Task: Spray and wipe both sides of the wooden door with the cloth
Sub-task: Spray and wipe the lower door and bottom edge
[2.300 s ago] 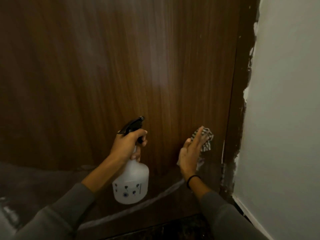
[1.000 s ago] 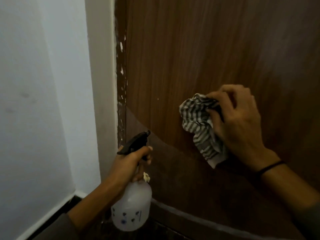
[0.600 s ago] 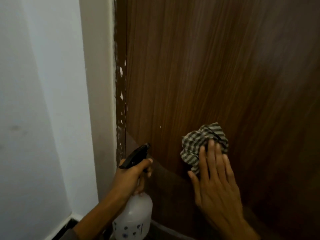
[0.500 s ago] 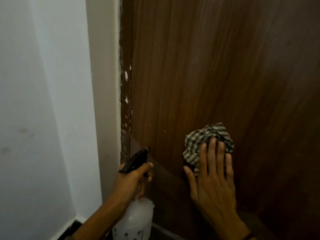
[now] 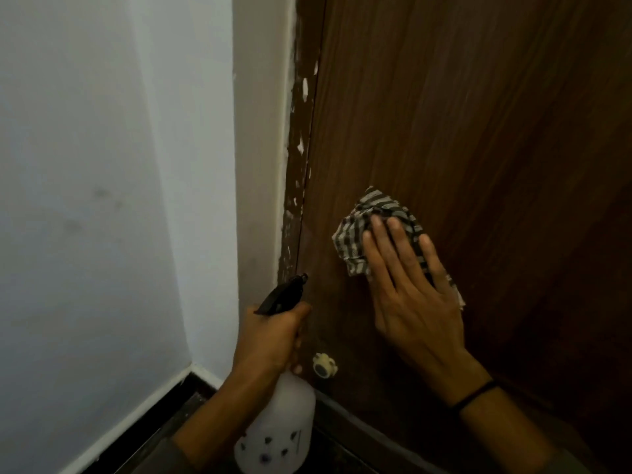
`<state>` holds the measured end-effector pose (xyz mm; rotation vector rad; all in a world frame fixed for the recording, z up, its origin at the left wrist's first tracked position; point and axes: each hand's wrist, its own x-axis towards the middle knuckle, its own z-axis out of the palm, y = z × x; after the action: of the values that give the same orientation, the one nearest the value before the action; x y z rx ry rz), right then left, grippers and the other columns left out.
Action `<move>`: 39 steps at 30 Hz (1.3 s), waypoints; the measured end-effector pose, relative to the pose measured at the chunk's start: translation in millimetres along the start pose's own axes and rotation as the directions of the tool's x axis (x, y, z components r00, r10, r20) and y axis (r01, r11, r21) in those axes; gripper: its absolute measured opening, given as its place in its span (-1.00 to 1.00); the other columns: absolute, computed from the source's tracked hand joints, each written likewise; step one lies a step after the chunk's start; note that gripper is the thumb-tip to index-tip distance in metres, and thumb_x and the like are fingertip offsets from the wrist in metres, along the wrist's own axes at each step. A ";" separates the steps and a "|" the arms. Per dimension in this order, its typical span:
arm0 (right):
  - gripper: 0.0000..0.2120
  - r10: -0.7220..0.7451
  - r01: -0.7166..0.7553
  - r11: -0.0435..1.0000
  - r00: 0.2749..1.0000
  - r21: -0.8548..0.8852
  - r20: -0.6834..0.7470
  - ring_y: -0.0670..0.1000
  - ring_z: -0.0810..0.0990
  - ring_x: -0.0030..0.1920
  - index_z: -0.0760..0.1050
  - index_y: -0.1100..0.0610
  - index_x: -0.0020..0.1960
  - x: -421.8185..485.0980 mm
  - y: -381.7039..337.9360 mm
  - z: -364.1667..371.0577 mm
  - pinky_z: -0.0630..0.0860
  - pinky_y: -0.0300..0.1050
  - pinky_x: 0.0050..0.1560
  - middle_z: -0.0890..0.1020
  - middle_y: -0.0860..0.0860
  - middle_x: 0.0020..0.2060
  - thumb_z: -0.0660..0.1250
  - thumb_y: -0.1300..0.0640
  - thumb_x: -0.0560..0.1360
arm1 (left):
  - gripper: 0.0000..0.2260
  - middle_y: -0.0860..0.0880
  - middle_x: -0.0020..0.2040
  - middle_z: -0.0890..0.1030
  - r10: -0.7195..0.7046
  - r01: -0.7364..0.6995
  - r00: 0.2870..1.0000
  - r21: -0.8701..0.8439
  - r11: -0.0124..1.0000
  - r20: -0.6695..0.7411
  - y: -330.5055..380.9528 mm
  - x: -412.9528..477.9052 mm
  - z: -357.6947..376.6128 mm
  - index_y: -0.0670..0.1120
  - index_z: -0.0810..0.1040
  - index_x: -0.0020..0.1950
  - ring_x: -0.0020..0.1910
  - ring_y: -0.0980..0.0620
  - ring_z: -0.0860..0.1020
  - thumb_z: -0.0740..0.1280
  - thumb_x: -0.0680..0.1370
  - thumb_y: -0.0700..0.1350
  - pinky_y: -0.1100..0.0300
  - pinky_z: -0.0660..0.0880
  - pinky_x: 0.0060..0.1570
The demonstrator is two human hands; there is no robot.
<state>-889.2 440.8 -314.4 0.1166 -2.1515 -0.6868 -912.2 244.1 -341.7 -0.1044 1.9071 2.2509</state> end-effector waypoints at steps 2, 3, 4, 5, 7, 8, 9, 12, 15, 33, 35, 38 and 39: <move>-0.40 0.075 -0.073 0.995 0.997 0.074 -0.022 0.14 0.00 0.64 0.02 0.22 0.64 3.7 -9.1 -0.9 0.02 0.18 0.60 0.04 0.16 0.63 0.14 0.09 0.68 | -0.81 -0.08 -0.51 0.45 -0.019 0.019 1.000 -0.006 1.000 -0.008 -1.2 0.9 -4.1 -0.21 0.52 -0.21 -0.59 0.00 0.39 0.42 0.56 -0.17 0.21 0.37 -0.57; -0.41 0.105 -0.101 0.990 0.994 0.098 -0.035 0.14 0.00 0.63 0.03 0.21 0.64 8.0 -13.1 -1.5 0.02 0.19 0.60 0.05 0.16 0.63 0.14 0.08 0.69 | -0.80 -0.11 -0.50 0.47 -0.020 0.020 1.000 0.003 1.000 -0.007 -1.1 0.0 -7.1 -0.22 0.53 -0.22 -0.58 -0.03 0.40 0.42 0.55 -0.16 0.19 0.38 -0.54; -0.42 0.125 -0.118 0.987 0.991 0.112 -0.054 0.14 0.01 0.63 0.04 0.19 0.64 15.0 -17.7 -1.9 0.02 0.19 0.60 0.06 0.15 0.63 0.14 0.08 0.69 | -0.78 -0.12 -0.48 0.48 -0.018 0.018 1.000 0.005 1.000 -0.018 -0.9 -1.1 -11.6 -0.21 0.53 -0.25 -0.59 -0.03 0.39 0.42 0.55 -0.16 0.19 0.37 -0.55; -0.42 0.137 -0.127 0.984 0.988 0.125 -0.076 0.14 0.01 0.63 0.04 0.17 0.65 24.7 -21.7 -2.0 0.02 0.19 0.60 0.07 0.15 0.63 0.13 0.07 0.70 | -0.76 -0.13 -0.47 0.48 -0.016 0.016 0.999 0.001 1.000 -0.034 -0.7 -2.1 -16.4 -0.20 0.51 -0.28 -0.62 0.00 0.37 0.40 0.56 -0.17 0.22 0.35 -0.57; -0.45 0.120 -0.099 0.980 0.985 0.172 -0.120 0.13 0.01 0.63 0.04 0.10 0.65 49.3 -31.0 0.5 0.03 0.20 0.60 0.07 0.12 0.63 0.10 0.03 0.72 | -0.75 -0.15 -0.45 0.47 -0.010 0.008 0.998 -0.023 1.000 -0.055 2.8 -5.0 -26.4 -0.20 0.49 -0.30 -0.66 0.04 0.32 0.37 0.58 -0.19 0.27 0.31 -0.61; -0.47 0.086 -0.059 0.980 0.987 0.188 -0.139 0.14 0.01 0.63 0.05 0.08 0.65 61.0 -37.2 4.8 0.03 0.20 0.59 0.07 0.12 0.63 0.06 0.00 0.73 | -0.75 -0.16 -0.43 0.47 0.005 -0.006 0.998 -0.023 1.000 -0.055 5.2 -6.0 -30.9 -0.20 0.48 -0.29 -0.67 0.04 0.31 0.36 0.58 -0.20 0.27 0.31 -0.62; -0.48 0.032 -0.004 0.982 0.989 0.188 -0.144 0.15 0.01 0.63 0.06 0.07 0.65 68.9 -47.5 12.9 0.02 0.20 0.59 0.08 0.12 0.63 0.02 -0.02 0.73 | -0.76 -0.16 -0.43 0.48 0.025 -0.026 0.998 -0.008 1.000 -0.057 5.7 -6.3 -36.3 -0.21 0.49 -0.28 -0.67 0.04 0.31 0.35 0.58 -0.21 0.27 0.32 -0.61; -0.46 -0.171 0.179 0.973 0.983 0.148 -0.065 0.20 -0.04 0.63 0.05 0.15 0.65 61.8 -86.1 45.9 -0.09 0.22 0.60 0.03 0.19 0.63 -0.04 -0.05 0.74 | -0.75 -0.11 -0.49 0.47 0.089 -0.085 0.995 0.076 0.993 -0.048 4.2 -7.8 -49.3 -0.24 0.49 -0.29 -0.67 0.03 0.30 0.35 0.58 -0.22 0.26 0.33 -0.59; -0.40 -0.230 0.228 0.969 0.973 0.092 0.020 0.20 -0.07 0.63 -0.04 0.21 0.65 27.2 -116.4 74.2 -0.18 0.20 0.60 -0.03 0.22 0.63 -0.08 -0.11 0.73 | -0.72 -0.01 -0.57 0.43 0.094 -0.087 0.995 0.131 0.988 -0.047 0.3 -8.0 -61.3 -0.25 0.48 -0.29 -0.66 0.04 0.30 0.34 0.60 -0.19 0.22 0.34 -0.54; -0.45 -0.567 0.545 0.823 0.800 0.158 0.196 0.16 -0.01 0.63 0.21 0.17 0.60 -97.6 -93.3 100.3 -0.21 0.19 0.60 0.16 0.15 0.60 -0.16 -0.03 0.71 | -0.79 -0.18 -0.36 0.54 0.095 -0.096 0.995 0.076 0.992 0.015 -0.2 -0.1 -62.6 -0.24 0.54 -0.25 -0.65 0.03 0.32 0.35 0.57 -0.22 0.23 0.35 -0.57; -0.45 -0.571 0.552 0.821 0.792 0.148 0.217 0.17 -0.07 0.63 0.25 0.16 0.59 -89.7 -104.7 102.1 -0.26 0.21 0.60 0.17 0.14 0.60 -0.15 -0.03 0.70 | -0.79 -0.18 -0.34 0.55 0.089 -0.089 0.996 0.081 0.993 -0.002 -1.4 1.5 -70.9 -0.22 0.53 -0.26 -0.65 0.02 0.31 0.35 0.57 -0.21 0.21 0.35 -0.54; -0.44 -0.605 0.603 0.790 0.737 0.111 0.300 0.17 -0.21 0.61 0.15 0.13 0.62 -67.6 -126.1 104.3 -0.50 0.30 0.48 0.07 0.13 0.62 -0.10 -0.10 0.70 | -0.77 -0.16 -0.33 0.56 0.088 -0.086 0.996 0.106 0.991 -0.006 -4.4 2.6 -77.7 -0.20 0.53 -0.28 -0.64 0.01 0.30 0.35 0.57 -0.19 0.18 0.35 -0.49; -0.41 -0.624 0.635 0.767 0.704 0.093 0.338 0.19 -0.30 0.58 0.05 0.13 0.64 -62.7 -132.0 103.6 -0.59 0.32 0.41 -0.02 0.14 0.63 -0.10 -0.13 0.70 | -0.77 -0.16 -0.33 0.56 0.083 -0.083 0.997 0.113 0.990 -0.002 -6.5 1.9 -78.4 -0.20 0.52 -0.29 -0.64 0.01 0.30 0.35 0.57 -0.19 0.17 0.35 -0.48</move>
<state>-948.5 394.0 -476.8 0.8099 -2.4450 -1.2098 -918.2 168.2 -361.7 -0.0167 2.0735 2.1902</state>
